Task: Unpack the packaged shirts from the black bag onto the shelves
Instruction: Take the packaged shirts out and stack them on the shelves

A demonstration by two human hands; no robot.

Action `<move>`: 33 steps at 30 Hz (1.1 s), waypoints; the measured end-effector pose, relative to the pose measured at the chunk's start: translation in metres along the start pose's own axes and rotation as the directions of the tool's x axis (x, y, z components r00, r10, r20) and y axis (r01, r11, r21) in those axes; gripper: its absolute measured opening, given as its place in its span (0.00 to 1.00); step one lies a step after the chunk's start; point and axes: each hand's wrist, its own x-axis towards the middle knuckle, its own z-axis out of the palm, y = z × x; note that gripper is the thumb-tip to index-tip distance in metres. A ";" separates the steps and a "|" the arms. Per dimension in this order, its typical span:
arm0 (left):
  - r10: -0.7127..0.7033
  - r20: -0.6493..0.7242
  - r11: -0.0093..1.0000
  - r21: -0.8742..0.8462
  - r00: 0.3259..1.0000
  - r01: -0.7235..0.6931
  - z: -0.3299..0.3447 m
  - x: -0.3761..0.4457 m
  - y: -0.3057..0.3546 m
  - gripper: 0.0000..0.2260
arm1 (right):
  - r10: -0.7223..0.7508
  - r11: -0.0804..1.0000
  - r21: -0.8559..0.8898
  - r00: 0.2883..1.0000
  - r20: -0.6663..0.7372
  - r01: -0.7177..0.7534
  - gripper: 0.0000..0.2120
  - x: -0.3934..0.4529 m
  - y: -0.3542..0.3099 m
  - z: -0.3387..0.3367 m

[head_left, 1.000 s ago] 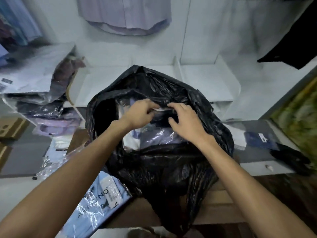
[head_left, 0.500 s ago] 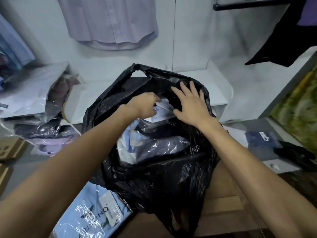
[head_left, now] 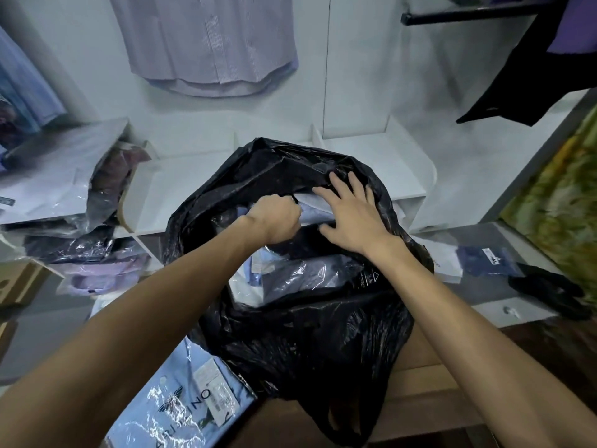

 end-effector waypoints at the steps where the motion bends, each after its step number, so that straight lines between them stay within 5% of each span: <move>1: -0.007 -0.022 0.999 -0.046 1.000 0.006 -0.006 -0.003 -0.001 0.13 | 0.002 1.000 0.020 1.000 0.016 -0.002 0.38 -0.003 -0.002 0.001; 5: -0.012 -0.113 0.972 -0.233 0.994 -0.014 -0.035 -0.018 -0.012 0.12 | -0.018 0.997 0.077 0.999 -0.031 0.020 0.35 -0.013 -0.009 0.004; 10: 0.133 -0.144 0.909 -0.376 0.981 -0.178 -0.075 -0.046 -0.034 0.16 | -0.087 0.974 0.180 0.963 -0.253 0.135 0.12 -0.006 -0.011 -0.023; 12: 0.156 -0.120 0.732 -0.653 0.981 -0.196 -0.086 -0.057 -0.046 0.20 | -0.188 0.925 0.270 0.939 -0.289 0.268 0.08 -0.003 -0.012 -0.041; 15: 0.074 -0.023 0.288 -0.956 0.997 -0.044 -0.091 -0.062 -0.062 0.14 | -0.336 0.837 0.328 0.884 -0.325 0.439 0.14 -0.003 -0.020 -0.075; 17: -0.016 -0.084 0.159 -0.984 0.996 -0.080 -0.085 -0.059 -0.073 0.10 | -0.387 0.791 0.342 0.848 -0.363 0.508 0.13 -0.004 -0.029 -0.098; 20: 0.019 -0.103 0.187 -0.977 0.995 -0.104 -0.081 -0.058 -0.079 0.30 | -0.401 0.758 0.402 0.853 -0.334 0.513 0.07 -0.008 -0.046 -0.129; 22: 0.056 -0.108 0.181 -0.977 0.993 -0.117 -0.081 -0.055 -0.078 0.33 | -0.417 0.733 0.451 0.861 -0.293 0.509 0.07 -0.011 -0.056 -0.147; 26: 0.091 -0.207 -0.002 -0.978 0.974 -0.208 -0.085 -0.056 -0.067 0.25 | -0.477 0.687 0.484 0.839 -0.262 0.542 0.13 -0.014 -0.066 -0.173; 30: 0.194 -0.207 -0.272 -0.951 0.959 -0.150 -0.076 -0.065 -0.069 0.21 | -0.483 0.681 0.462 0.823 -0.299 0.568 0.09 -0.012 -0.073 -0.179; 33: 0.224 -0.209 -0.321 -0.938 0.952 -0.130 -0.062 -0.071 -0.075 0.15 | -0.467 0.679 0.459 0.820 -0.330 0.572 0.09 -0.008 -0.068 -0.175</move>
